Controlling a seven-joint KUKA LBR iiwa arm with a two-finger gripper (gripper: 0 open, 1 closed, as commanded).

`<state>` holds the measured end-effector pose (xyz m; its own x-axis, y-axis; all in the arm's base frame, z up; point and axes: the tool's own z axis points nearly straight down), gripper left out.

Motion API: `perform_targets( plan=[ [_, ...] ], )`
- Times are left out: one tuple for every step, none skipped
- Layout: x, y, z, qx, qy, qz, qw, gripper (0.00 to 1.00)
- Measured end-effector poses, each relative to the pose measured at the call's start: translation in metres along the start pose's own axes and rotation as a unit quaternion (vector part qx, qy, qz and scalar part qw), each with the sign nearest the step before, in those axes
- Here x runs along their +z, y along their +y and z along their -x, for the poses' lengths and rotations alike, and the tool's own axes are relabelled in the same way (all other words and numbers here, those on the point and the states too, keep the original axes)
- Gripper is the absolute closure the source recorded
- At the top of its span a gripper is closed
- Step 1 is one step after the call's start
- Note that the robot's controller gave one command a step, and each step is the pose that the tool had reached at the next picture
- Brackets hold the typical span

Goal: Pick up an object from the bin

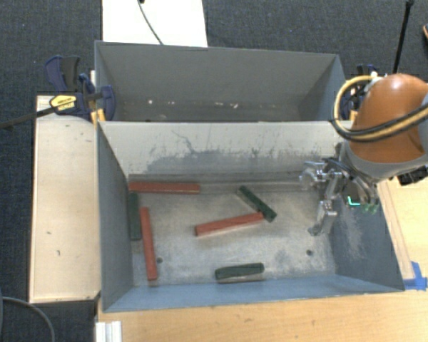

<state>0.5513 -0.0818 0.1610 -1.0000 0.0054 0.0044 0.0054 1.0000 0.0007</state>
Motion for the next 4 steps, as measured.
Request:
perform_targets(
  plan=[
    [0.084,0.046,-0.012,-0.006,0.0008,0.001,1.0000,0.00],
    [0.091,0.122,-0.064,-0.006,-0.0024,0.002,1.0000,0.00],
    [0.091,0.117,-0.050,0.011,-0.0050,0.000,0.9999,0.00],
    [0.091,0.208,-0.055,-0.080,-0.0059,0.002,0.9968,0.00]
  ],
)
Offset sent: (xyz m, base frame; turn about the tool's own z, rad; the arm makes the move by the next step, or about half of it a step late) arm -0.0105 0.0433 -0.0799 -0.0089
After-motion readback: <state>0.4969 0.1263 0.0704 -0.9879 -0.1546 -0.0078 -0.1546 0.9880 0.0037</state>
